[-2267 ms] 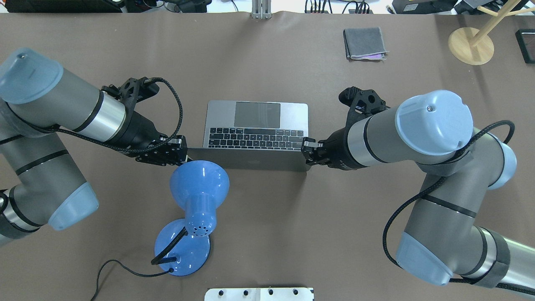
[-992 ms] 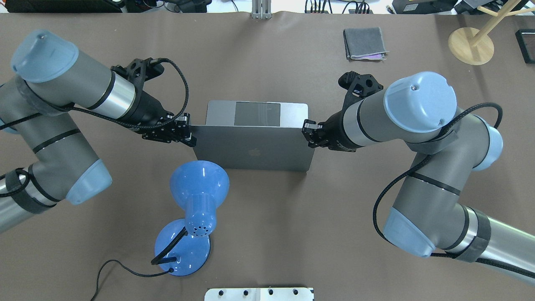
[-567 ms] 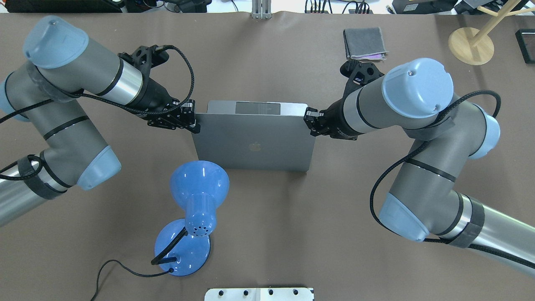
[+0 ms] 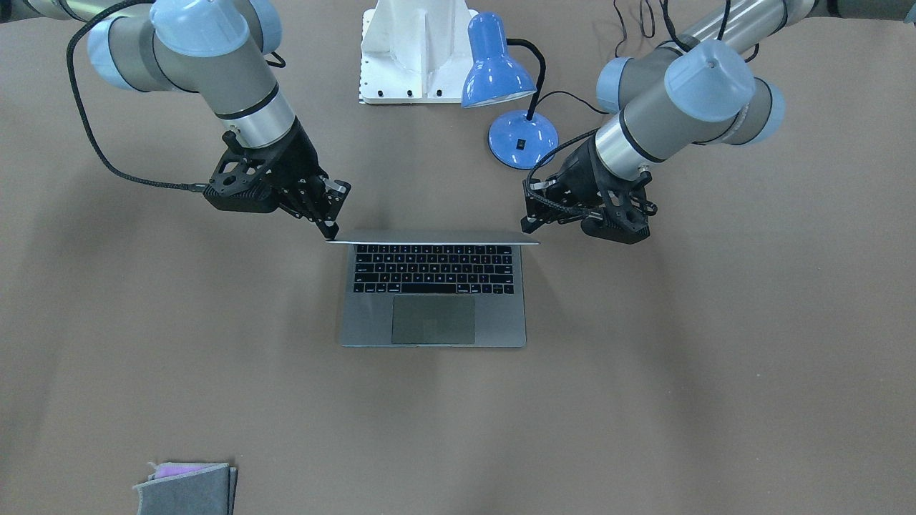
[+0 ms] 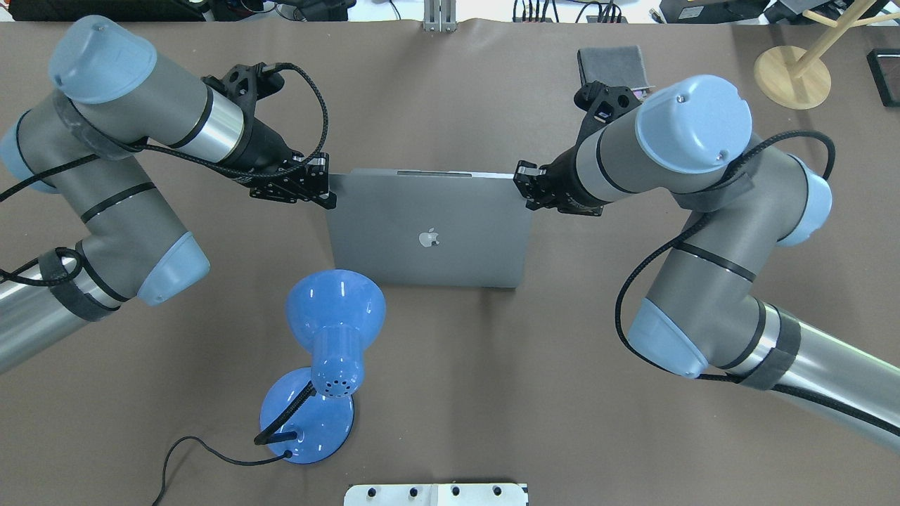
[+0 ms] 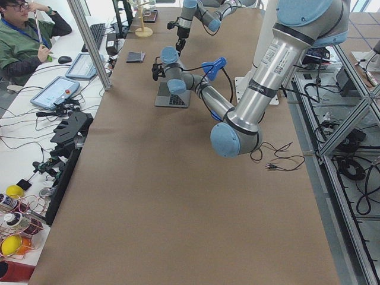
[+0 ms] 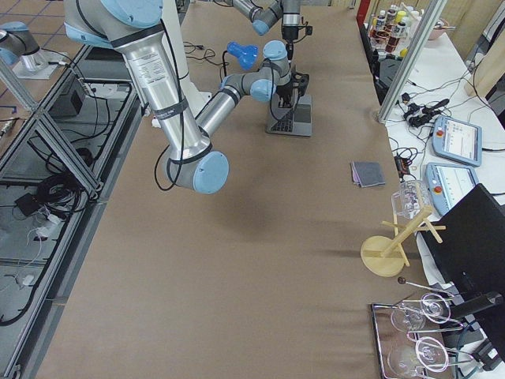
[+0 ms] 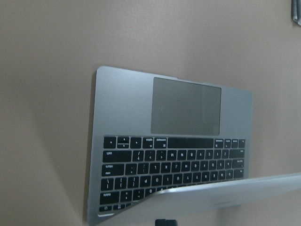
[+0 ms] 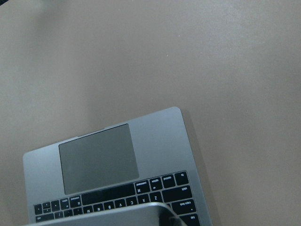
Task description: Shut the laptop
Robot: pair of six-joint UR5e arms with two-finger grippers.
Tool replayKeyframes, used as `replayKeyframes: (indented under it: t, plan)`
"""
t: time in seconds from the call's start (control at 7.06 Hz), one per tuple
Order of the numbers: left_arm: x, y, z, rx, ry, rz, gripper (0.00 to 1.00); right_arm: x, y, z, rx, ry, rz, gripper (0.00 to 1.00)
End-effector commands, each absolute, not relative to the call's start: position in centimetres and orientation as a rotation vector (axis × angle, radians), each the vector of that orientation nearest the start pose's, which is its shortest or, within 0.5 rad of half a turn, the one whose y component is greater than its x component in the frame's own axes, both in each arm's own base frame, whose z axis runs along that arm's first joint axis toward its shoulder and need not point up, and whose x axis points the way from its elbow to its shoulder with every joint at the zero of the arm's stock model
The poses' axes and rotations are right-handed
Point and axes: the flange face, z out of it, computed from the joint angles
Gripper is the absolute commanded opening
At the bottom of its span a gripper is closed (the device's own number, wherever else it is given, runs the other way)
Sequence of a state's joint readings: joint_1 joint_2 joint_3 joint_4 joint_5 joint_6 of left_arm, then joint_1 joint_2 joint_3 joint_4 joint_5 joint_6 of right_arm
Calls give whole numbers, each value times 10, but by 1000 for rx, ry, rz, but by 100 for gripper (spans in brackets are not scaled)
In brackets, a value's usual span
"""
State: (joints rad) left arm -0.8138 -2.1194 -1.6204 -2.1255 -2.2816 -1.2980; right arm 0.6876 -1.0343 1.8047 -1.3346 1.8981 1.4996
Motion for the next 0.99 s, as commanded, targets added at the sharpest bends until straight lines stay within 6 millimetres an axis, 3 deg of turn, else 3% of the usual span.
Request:
replayKeyframes:
  t: [0.0, 0.28, 0.71, 0.85]
  plan:
    - [414, -542, 249, 44, 1228, -90, 0, -438, -496, 222, 85, -1023, 407, 0]
    - [426, -558, 260, 75, 1190, -80, 0, -449, -505, 223, 80, -1007, 412, 0]
    - [449, -582, 264, 95, 1142, -120, 0, -467, -521, 250, 97, -1022, 414, 0]
    - [455, -588, 268, 100, 1127, -130, 0, -475, -529, 246, 98, -1014, 418, 0]
